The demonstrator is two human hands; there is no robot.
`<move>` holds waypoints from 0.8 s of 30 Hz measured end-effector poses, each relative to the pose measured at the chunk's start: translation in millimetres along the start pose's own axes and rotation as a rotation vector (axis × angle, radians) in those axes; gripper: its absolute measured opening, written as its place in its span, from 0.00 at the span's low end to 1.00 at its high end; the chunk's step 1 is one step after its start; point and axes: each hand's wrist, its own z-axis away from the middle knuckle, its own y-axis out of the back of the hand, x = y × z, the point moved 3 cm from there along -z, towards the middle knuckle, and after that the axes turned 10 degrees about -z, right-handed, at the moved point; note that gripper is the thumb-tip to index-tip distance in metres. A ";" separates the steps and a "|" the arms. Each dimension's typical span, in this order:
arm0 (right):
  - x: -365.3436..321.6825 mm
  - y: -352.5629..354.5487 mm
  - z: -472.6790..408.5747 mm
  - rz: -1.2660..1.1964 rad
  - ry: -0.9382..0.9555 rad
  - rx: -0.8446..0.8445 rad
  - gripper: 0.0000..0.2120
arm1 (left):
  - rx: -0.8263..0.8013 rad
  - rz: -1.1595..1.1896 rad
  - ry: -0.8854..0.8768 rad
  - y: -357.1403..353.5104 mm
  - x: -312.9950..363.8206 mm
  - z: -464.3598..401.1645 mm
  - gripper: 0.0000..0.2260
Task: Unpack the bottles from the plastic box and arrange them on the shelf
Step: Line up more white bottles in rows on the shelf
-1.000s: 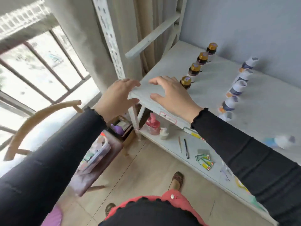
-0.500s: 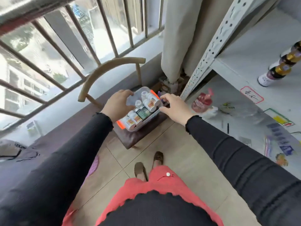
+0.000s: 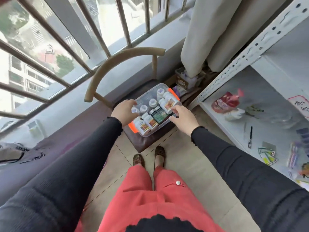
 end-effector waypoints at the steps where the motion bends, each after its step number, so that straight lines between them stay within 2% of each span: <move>1: -0.3 -2.1 -4.5 -0.014 0.004 0.015 0.20 | -0.005 -0.011 -0.007 -2.4 -3.2 -9.8 0.20; 12: 8.5 -38.5 -20.2 -0.196 -0.093 0.132 0.17 | -0.173 -0.271 -0.149 -59.6 -53.5 -96.5 0.18; 18: 16.0 -55.8 -14.1 -0.238 -0.142 0.156 0.15 | -0.135 -0.338 -0.183 -74.3 -65.5 -106.3 0.17; 24: 6.9 -61.9 -24.3 -0.251 -0.165 0.181 0.14 | -0.081 -0.500 -0.295 -75.6 -64.2 -117.4 0.17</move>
